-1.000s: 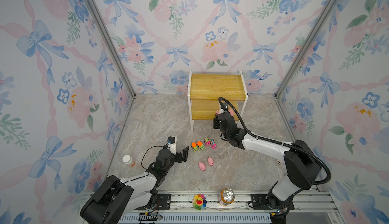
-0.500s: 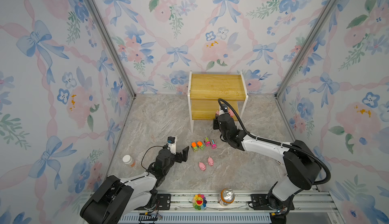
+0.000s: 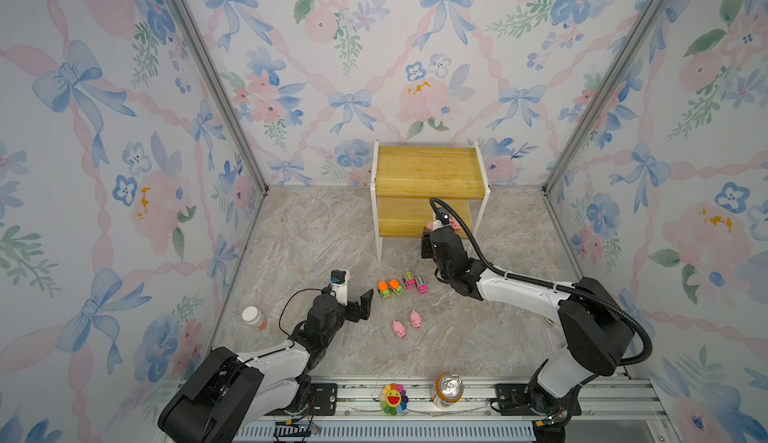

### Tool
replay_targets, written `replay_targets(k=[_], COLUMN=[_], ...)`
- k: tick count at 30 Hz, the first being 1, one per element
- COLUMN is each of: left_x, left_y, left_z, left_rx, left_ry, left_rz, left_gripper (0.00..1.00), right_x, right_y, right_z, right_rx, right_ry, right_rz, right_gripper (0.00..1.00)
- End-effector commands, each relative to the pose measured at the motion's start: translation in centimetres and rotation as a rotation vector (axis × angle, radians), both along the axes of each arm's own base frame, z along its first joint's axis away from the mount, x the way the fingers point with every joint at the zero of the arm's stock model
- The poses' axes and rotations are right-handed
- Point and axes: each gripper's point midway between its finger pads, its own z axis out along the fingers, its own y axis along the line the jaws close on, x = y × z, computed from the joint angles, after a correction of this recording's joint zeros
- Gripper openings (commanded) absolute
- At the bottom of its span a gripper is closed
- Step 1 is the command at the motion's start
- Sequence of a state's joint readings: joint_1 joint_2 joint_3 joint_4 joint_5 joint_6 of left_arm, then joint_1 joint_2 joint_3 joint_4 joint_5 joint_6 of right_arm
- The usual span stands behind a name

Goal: Place and organize the plastic toys onto the shelf

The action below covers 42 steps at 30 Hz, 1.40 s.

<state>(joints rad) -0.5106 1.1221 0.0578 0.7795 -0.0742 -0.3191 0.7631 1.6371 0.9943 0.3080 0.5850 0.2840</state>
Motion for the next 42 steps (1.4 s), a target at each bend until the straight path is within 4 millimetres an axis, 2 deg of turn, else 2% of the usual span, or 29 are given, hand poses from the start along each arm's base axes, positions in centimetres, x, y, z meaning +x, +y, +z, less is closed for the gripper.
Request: replay_targets(k=[1,9,17,24,30,37,42], left_x=[0.0,0.0,0.0,0.0,0.0,0.0,0.0], left_y=[0.0,0.0,0.0,0.0,0.0,-0.1,-0.3], left_z=[0.3,0.3,0.3,0.2,0.3,0.3,0.2], left_rx=[0.004,0.003,0.002,0.001,-0.001,0.001,0.001], left_ry=[-0.012,-0.011,-0.012,-0.009,-0.01,-0.008,-0.004], left_rz=[0.003,0.001,-0.001,0.002,-0.001,-0.005,-0.009], left_gripper=[0.98,0.98,0.98,0.98,0.98,0.98,0.98], right_x=[-0.9,-1.8,-3.6,-6.8,-9.9,-12.8,-14.1], right_y=[-0.7,-1.0,-1.6,-3.0,-5.4,-6.9,-6.7], right_z=[-0.7,-0.4,-1.4,-2.1,-1.3,-4.5,-6.9], right_rx=[-0.042,-0.041,-0.078,-0.098,-0.063,-0.017,0.021], right_ry=[0.019,0.017,0.062,0.103,0.125,0.238,0.296], right_rz=[-0.016,-0.005,0.023,0.075,0.101,0.158,0.197], right_gripper=[0.48,0.58,0.67,0.7,0.7,0.69,0.69])
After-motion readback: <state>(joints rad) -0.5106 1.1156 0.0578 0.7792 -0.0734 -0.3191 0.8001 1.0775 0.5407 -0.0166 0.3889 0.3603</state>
